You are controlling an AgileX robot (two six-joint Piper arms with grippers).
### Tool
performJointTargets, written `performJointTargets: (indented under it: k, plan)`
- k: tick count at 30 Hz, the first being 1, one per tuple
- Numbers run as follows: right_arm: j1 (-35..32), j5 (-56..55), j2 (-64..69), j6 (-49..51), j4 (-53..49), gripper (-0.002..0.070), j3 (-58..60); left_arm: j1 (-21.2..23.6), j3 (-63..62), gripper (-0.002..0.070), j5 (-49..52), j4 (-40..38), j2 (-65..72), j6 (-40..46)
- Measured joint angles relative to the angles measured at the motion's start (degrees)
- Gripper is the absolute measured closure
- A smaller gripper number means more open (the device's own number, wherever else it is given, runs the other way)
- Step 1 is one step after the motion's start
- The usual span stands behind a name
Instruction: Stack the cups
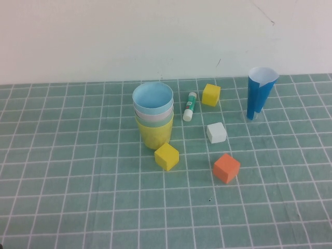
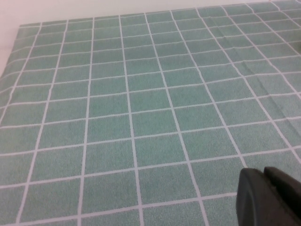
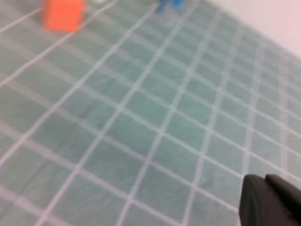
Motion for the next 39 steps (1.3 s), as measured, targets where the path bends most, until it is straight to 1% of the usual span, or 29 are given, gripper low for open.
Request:
performJointTargets:
  k: [4, 6, 16, 22, 31, 35, 39]
  plan:
    - [-8.17, -4.52, -5.70, 0.00, 1.38, 0.0678, 5.31, 0.00, 0.00, 0.0677, 0.00, 0.00, 0.00, 0.10]
    - [-10.25, -4.64, -6.08, 0.27, 1.65, 0.0678, 5.99, 0.00, 0.00, 0.0677, 0.00, 0.00, 0.00, 0.10]
    - [-10.77, -3.92, -6.40, 0.39, 2.13, 0.0678, 5.99, 0.00, 0.00, 0.0677, 0.00, 0.00, 0.00, 0.10]
    - [-10.77, -3.92, -6.44, 0.53, 7.21, 0.0678, 5.99, 0.00, 0.00, 0.0677, 0.00, 0.00, 0.00, 0.25]
    - [-10.86, -3.92, -6.44, 9.45, 7.59, 0.0678, 5.99, 0.00, 0.00, 0.0677, 0.00, 0.00, 0.00, 0.25]
    - [-12.87, -3.92, -6.44, 13.02, 6.31, 0.0678, 5.99, 0.00, 0.00, 0.0677, 0.00, 0.00, 0.00, 0.25]
    - [-15.24, -3.92, -6.44, 13.73, 6.08, 0.0678, 5.99, 0.00, 0.00, 0.0677, 0.00, 0.00, 0.00, 0.25]
